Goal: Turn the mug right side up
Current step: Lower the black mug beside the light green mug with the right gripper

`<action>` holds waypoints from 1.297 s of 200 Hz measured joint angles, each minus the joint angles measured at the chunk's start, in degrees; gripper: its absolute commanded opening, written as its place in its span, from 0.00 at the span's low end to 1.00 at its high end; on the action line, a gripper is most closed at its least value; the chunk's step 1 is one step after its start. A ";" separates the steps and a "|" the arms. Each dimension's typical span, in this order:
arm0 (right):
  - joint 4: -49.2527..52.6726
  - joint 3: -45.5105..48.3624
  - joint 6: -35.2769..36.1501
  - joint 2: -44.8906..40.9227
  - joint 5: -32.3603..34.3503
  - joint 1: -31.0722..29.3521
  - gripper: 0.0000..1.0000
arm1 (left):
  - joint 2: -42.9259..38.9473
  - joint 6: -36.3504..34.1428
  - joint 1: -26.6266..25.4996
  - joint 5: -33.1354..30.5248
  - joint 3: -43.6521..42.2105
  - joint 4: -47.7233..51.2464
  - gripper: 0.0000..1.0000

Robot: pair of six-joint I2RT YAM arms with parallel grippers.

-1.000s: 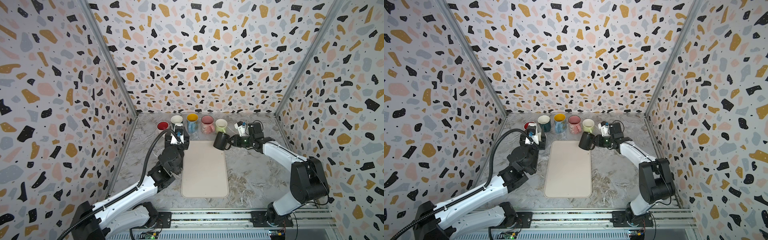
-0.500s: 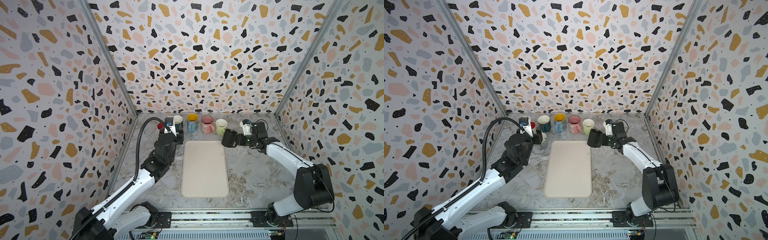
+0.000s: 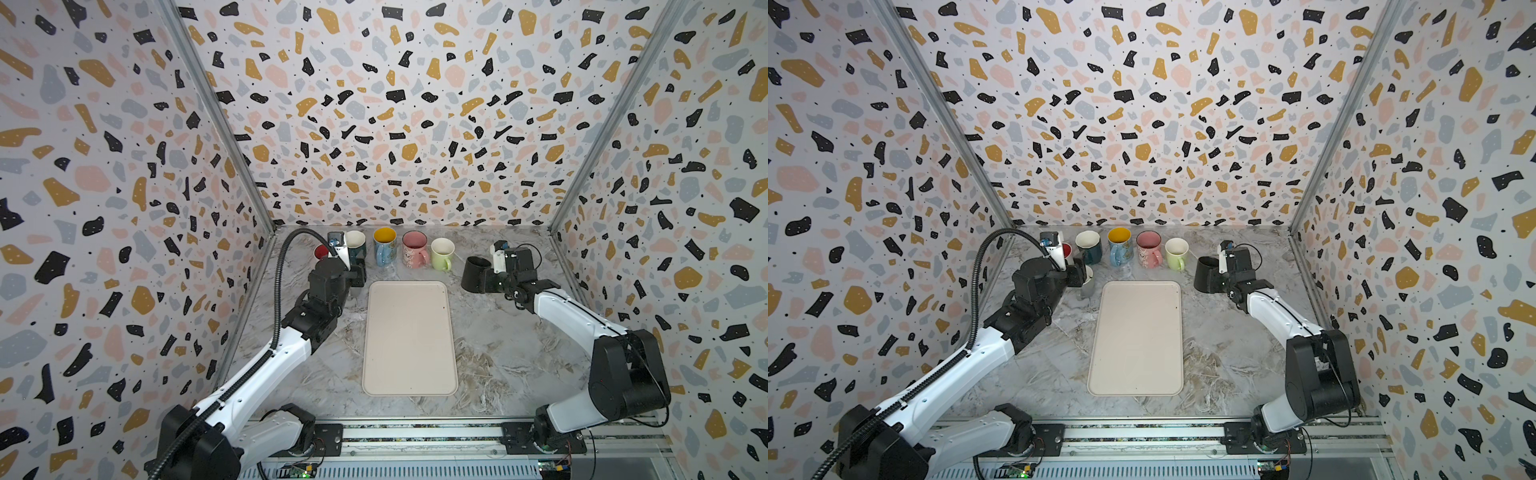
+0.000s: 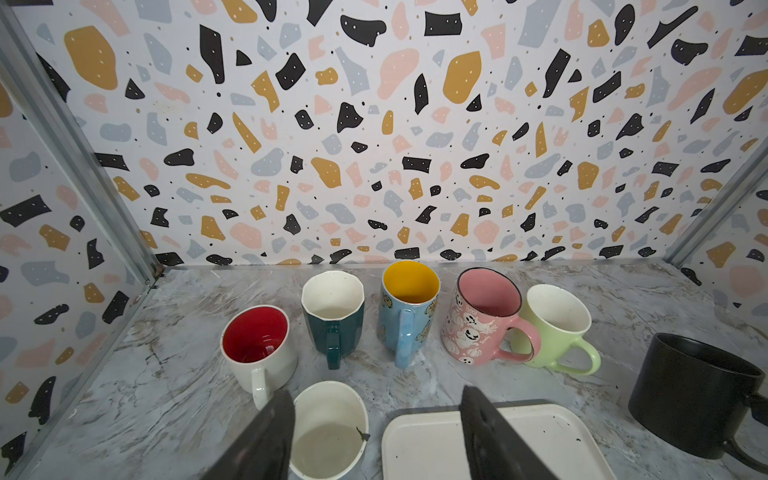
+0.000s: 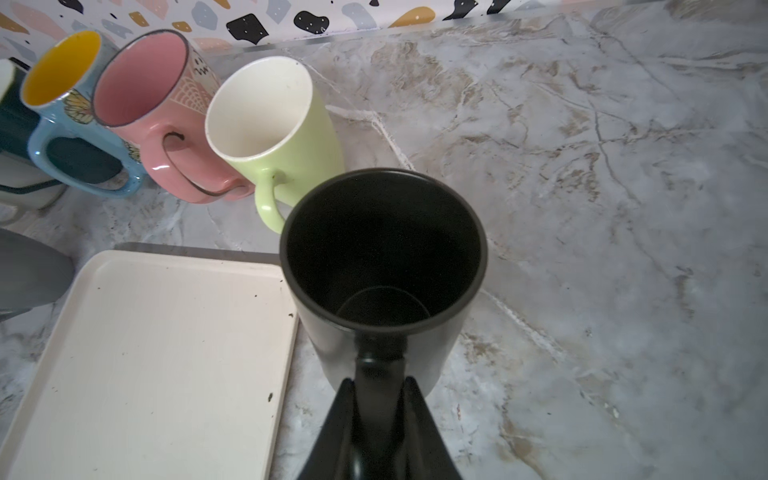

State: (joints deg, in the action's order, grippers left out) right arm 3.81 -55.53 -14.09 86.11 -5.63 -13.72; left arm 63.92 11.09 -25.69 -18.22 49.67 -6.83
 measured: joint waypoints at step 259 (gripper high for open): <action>-28.35 0.98 6.69 16.74 3.91 0.00 0.08 | 2.86 3.28 4.55 6.99 0.00 -0.04 0.66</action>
State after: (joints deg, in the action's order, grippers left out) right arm -24.53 -54.54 -7.40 102.85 -1.72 -13.72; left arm 66.78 14.37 -21.15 -11.22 49.67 -6.87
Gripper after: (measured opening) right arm 0.195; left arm 0.660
